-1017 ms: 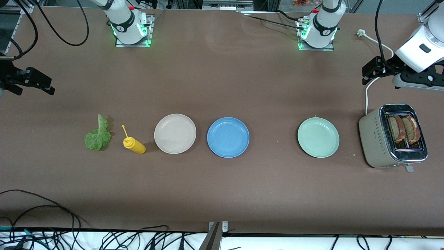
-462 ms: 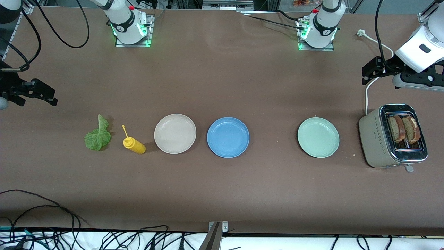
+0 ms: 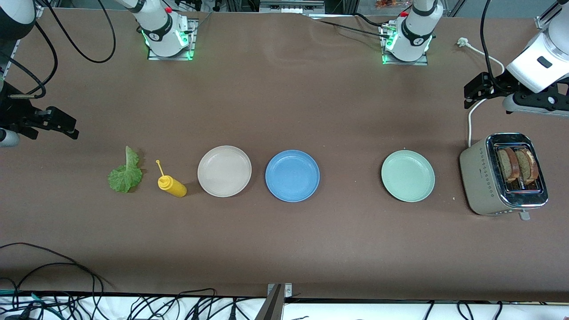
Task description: Make sandwich in blue plate with both arms
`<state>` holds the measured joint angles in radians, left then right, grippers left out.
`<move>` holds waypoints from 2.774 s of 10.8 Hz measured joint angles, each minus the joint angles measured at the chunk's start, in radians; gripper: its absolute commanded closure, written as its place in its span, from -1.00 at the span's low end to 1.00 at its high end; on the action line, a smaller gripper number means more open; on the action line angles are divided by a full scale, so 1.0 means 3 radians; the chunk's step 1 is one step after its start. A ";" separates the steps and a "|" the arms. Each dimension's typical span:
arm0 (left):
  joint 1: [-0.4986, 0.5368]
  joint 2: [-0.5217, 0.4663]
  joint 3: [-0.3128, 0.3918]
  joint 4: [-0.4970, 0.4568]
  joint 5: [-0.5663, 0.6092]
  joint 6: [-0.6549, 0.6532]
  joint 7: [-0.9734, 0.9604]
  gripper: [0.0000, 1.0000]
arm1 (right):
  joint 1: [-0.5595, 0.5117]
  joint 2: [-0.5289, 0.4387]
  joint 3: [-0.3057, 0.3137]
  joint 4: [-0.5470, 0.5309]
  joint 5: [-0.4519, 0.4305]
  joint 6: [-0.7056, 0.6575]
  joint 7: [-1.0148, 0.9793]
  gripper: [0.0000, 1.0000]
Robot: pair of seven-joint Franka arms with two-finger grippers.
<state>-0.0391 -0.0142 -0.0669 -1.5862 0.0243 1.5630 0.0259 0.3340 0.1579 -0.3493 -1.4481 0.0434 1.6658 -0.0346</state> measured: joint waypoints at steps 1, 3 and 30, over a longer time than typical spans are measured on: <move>0.0000 0.0000 0.0000 0.0000 0.0000 -0.0001 0.0000 -1.00 | 0.0002 -0.0001 0.0001 0.0000 0.0000 0.0001 0.0000 -1.00; 0.0000 0.0000 0.0000 0.0000 0.0000 -0.0001 0.0000 -1.00 | 0.0008 0.0000 0.0002 -0.0005 0.0000 -0.0012 -0.0001 -1.00; 0.0433 0.0385 0.0057 0.0003 0.0050 0.0000 0.0078 -1.00 | 0.0073 0.0020 0.0081 -0.0207 0.0002 0.0009 -0.0004 -1.00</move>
<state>0.0907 0.1013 -0.0497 -1.5854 0.0393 1.5630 0.0492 0.3560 0.1640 -0.3248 -1.5103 0.0441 1.6687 -0.0358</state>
